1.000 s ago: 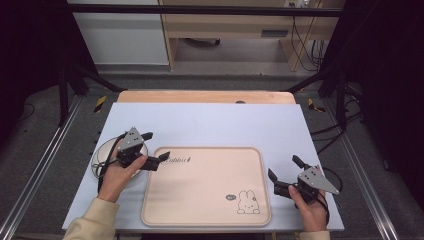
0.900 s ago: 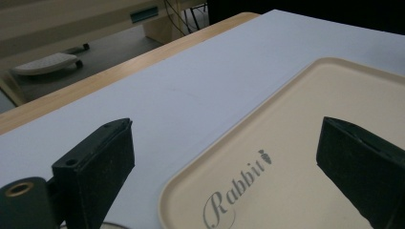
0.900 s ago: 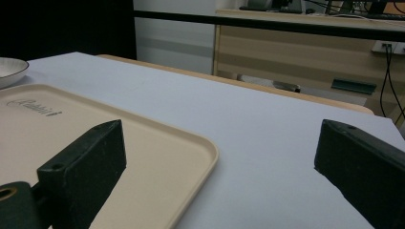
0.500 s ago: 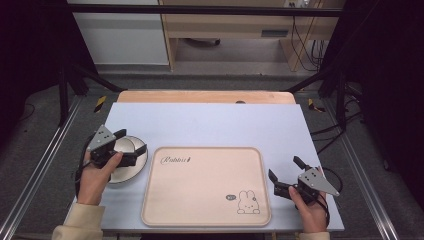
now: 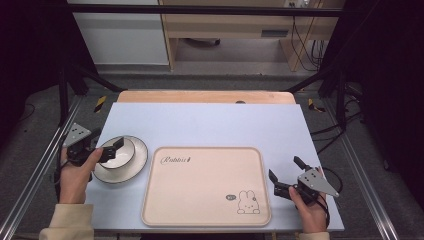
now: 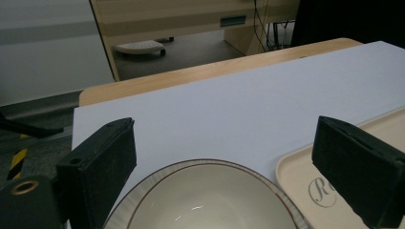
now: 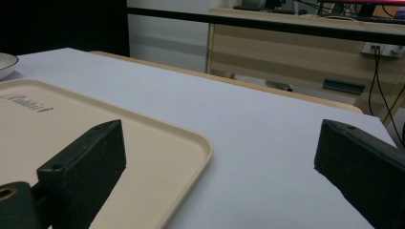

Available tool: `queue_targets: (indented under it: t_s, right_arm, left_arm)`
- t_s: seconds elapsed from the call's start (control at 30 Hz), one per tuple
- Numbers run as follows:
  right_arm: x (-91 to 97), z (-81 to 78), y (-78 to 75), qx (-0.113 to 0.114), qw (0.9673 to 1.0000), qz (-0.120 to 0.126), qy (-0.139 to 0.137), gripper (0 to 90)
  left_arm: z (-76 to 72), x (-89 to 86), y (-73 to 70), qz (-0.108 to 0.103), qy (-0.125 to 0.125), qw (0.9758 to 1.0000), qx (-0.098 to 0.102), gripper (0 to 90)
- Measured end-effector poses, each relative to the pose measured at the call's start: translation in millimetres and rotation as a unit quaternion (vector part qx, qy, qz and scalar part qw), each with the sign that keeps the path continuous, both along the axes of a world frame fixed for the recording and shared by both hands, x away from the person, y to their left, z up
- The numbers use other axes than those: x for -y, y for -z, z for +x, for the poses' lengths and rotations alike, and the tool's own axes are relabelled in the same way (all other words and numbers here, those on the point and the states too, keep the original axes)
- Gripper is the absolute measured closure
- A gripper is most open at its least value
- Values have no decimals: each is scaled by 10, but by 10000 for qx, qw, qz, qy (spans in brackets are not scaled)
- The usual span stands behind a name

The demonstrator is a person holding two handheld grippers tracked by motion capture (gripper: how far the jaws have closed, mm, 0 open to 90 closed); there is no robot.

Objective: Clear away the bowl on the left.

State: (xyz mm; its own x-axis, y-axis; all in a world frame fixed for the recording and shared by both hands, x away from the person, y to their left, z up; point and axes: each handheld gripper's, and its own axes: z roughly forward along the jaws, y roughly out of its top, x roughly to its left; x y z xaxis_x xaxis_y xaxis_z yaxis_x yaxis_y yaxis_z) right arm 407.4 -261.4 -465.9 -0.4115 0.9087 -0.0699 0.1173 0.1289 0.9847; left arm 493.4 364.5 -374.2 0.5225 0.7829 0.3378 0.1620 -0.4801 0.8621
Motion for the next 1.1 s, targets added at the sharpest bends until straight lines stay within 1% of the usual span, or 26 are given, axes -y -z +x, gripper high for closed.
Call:
queue_targets:
  t_s: [0.07,0.1,0.13,0.17,0.2,0.23,0.27,0.3,0.33,0.4,0.43,0.53,0.6,0.63,0.7,0.73,0.77,0.8,0.83,0.87,0.9,0.93,0.97,1.03,1.1]
  right_arm:
    - [5,0,-3,57,10000,23,-14,36]
    - [8,-2,-2,63,10000,13,-10,36]
    - [11,-4,1,60,10000,-1,-6,37]
    - [11,-4,1,60,10000,-1,-6,37]
    - [12,-3,3,63,10000,-10,-12,37]
    - [8,-3,11,52,10000,-27,-34,37]
    - [1,-1,12,42,10000,-18,-47,37]
    - [-5,2,15,44,10000,-36,-65,37]
    - [-13,1,16,24,10000,-43,-73,37]
    - [-25,5,16,36,9999,-57,-103,37]
    - [-30,4,14,30,9999,-66,-112,37]
    - [-37,9,17,25,9999,-70,-124,36]
    - [-36,12,20,8,9999,-78,-122,36]
    - [-36,13,21,6,9999,-75,-124,37]
    - [-37,14,22,5,9999,-60,-135,36]
    - [-39,14,22,4,9999,-60,-137,36]
    - [-40,14,21,5,9999,-57,-142,37]
    - [-40,14,21,5,9999,-57,-142,37]
    - [-45,15,21,6,9999,-66,-156,37]
    - [-48,15,22,1,9999,-63,-160,37]
    - [-50,17,24,5,9998,-64,-165,37]
    - [-52,17,25,-14,9998,-81,-171,37]
    - [-53,19,27,-6,9998,-77,-176,37]
    - [-55,19,27,-11,9998,-78,-187,37]
    - [-56,19,28,-15,9998,-78,-192,37]
  left_arm:
    - [-5,-70,-13,122,-61,9999,-20,76]
    - [-18,-133,-35,321,-120,9994,-19,76]
    - [-27,-196,-55,485,-128,9987,-11,76]
    - [-27,-196,-55,485,-128,9987,-11,77]
    - [-40,-270,-69,549,-157,9984,-16,77]
    - [-76,-322,-46,293,-414,9987,-56,92]
    - [-96,-332,-27,133,-580,9982,-115,99]
    - [-106,-343,-16,46,-687,9975,-146,103]
    - [-107,-354,-8,13,-724,9972,-187,106]
    - [-99,-365,6,38,-756,9968,-274,113]
    - [-91,-367,16,94,-775,9964,-331,116]
    - [-66,-368,52,178,-787,9957,-449,154]
    - [-46,-381,85,226,-823,9948,-554,179]
    - [-40,-383,115,211,-909,9936,-638,198]
    - [-33,-368,171,82,-1020,9916,-794,221]
    - [-27,-357,200,78,-1039,9907,-874,235]
    - [-12,-344,230,131,-1036,9896,-986,248]
    - [-12,-344,230,131,-1036,9896,-986,251]
    - [22,-331,278,200,-968,9890,-1101,256]
    - [31,-327,297,219,-956,9886,-1140,263]
    - [40,-311,331,211,-986,9872,-1234,267]
    - [44,-302,349,214,-998,9863,-1293,274]
    - [52,-288,378,173,-1018,9855,-1345,284]
    - [68,-291,405,229,-986,9843,-1447,297]
    - [74,-286,434,157,-1020,9833,-1501,314]
